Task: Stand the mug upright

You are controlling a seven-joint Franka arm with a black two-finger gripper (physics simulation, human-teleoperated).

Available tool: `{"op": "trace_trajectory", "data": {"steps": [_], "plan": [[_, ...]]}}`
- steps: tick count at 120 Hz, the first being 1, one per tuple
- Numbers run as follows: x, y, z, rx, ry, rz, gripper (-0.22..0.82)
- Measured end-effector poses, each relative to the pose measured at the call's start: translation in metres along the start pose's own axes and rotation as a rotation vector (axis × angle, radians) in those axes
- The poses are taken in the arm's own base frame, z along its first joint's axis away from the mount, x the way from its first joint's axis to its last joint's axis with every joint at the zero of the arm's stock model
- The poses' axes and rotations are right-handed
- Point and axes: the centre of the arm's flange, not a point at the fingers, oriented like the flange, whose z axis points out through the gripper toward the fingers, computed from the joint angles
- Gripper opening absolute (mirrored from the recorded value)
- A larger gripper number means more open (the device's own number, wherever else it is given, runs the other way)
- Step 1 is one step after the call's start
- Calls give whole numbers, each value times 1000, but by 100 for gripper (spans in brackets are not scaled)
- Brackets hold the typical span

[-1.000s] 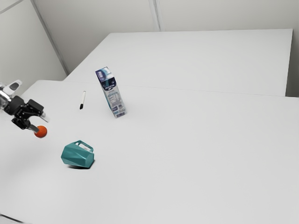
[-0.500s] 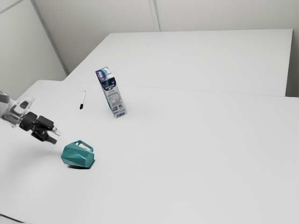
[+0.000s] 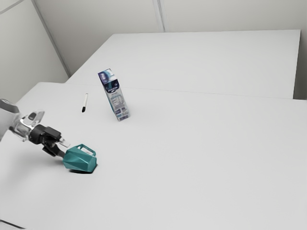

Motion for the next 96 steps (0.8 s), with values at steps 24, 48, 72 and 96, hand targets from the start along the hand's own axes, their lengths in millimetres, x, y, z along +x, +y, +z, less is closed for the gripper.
{"op": "trace_trajectory", "data": {"steps": [24,48,72,96], "plan": [[2,-5,19,-69,24,-3,58],[7,-4,26,-97,35,15,35],[9,-1,26,-102,39,32,1],[11,4,26,-97,39,49,-12]]}}
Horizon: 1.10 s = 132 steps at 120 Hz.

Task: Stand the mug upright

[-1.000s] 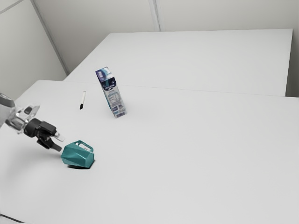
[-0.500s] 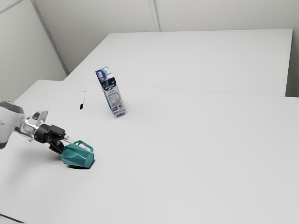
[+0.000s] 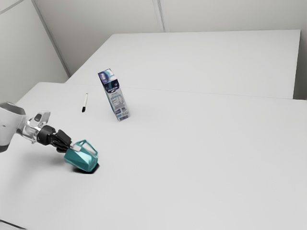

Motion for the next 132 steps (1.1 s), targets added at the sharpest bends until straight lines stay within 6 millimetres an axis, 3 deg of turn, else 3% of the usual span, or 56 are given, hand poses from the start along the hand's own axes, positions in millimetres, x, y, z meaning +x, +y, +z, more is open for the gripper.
{"op": "trace_trajectory", "data": {"steps": [24,36,58,75,112,132], "plan": [[6,30,-5,31,5,56,-14],[15,61,-2,55,-7,108,-14],[32,138,11,165,-82,215,-14],[37,178,19,335,-176,254,-15],[55,212,37,727,-279,253,-15],[69,226,60,904,-287,252,-16]]}}
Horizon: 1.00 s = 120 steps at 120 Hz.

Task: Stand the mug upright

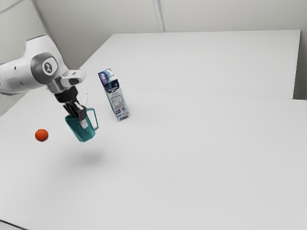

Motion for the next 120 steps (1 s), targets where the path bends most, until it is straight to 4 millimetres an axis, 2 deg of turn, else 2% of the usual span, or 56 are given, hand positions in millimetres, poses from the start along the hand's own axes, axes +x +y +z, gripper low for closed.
{"op": "trace_trajectory", "data": {"steps": [16,39,71,120], "plan": [[15,18,4,116,-3,-11,-17],[7,27,17,208,31,-86,-18],[16,56,38,277,128,-124,-18],[27,70,72,276,172,-189,-18]]}}
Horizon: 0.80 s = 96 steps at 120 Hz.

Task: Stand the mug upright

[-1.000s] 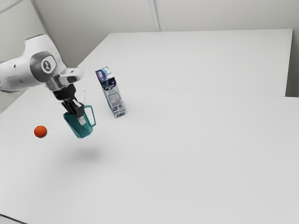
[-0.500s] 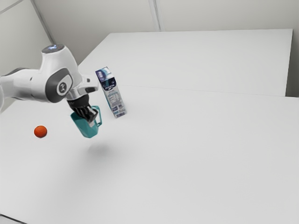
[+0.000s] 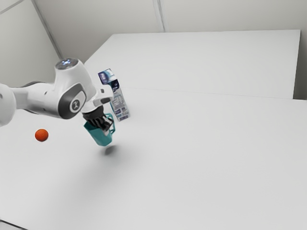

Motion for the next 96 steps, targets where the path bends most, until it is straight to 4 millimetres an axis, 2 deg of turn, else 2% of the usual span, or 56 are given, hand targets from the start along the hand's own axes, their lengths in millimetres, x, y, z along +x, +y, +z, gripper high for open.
{"op": "trace_trajectory", "data": {"steps": [43,96], "plan": [[-1,10,27,-18,-57,-36,-18],[-1,21,46,-30,-92,-58,-18]]}}
